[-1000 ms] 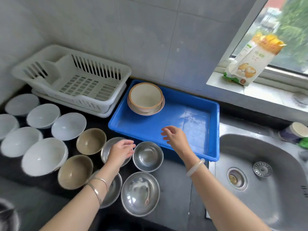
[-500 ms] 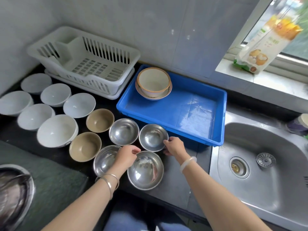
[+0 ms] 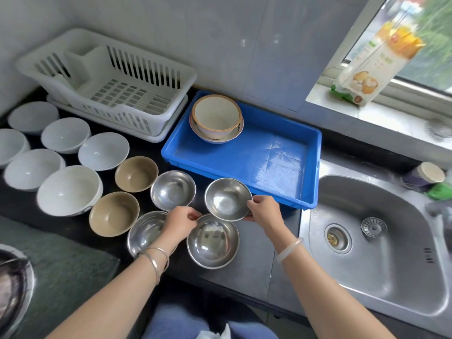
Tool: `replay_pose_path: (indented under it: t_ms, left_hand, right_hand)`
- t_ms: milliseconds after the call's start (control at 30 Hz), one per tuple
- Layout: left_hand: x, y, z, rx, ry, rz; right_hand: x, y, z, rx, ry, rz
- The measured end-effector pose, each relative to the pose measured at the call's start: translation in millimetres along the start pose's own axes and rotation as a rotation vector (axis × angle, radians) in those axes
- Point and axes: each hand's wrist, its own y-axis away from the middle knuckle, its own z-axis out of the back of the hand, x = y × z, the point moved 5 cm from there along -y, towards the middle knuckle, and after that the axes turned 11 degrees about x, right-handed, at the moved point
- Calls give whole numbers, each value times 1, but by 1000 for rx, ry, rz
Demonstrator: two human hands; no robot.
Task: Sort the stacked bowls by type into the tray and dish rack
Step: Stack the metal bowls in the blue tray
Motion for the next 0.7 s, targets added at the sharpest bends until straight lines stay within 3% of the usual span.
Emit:
replay_pose_path:
  t_ms: [300,700]
  left_hand:
    - [-8,-9,4,-126,204,-17]
    - [8,-5,-11,-40,564,120]
  right_hand:
    - [-13,28,16,-59,190,61]
    - [-26,22,-20,-30,243,64]
